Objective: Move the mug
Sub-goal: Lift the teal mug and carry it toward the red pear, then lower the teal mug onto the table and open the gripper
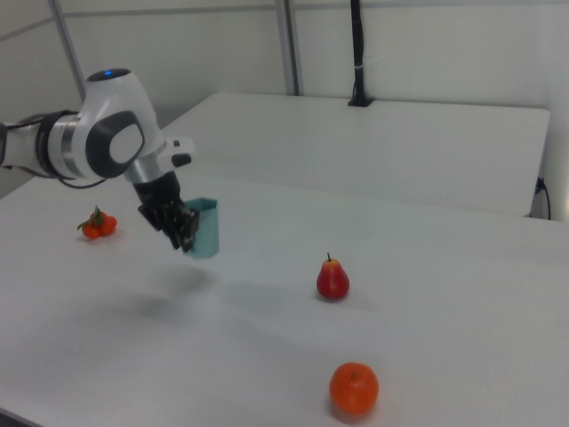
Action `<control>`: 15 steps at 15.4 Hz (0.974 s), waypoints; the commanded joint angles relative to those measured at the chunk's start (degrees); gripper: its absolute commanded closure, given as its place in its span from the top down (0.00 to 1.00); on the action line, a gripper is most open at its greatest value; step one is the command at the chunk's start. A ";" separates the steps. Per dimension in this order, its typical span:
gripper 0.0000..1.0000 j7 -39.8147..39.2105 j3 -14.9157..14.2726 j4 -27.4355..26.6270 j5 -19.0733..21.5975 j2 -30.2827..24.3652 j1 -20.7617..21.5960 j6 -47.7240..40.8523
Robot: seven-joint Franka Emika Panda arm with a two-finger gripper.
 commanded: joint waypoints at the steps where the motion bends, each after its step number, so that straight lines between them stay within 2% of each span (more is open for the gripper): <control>1: 0.03 6.95 -0.61 -10.59 -0.39 -5.88 0.35 4.09; 7: 0.07 7.94 -0.61 -14.65 -3.28 -5.45 0.35 5.34; 9: 0.18 7.94 -0.61 -14.65 -3.29 -5.36 0.26 4.99; 11: 0.23 7.94 -0.61 -14.65 -3.29 -5.27 0.26 3.94; 12: 0.29 7.85 -0.61 -14.65 -3.37 -5.19 0.26 3.15; 15: 0.70 7.50 -0.61 -14.13 -3.55 -5.18 0.44 -0.01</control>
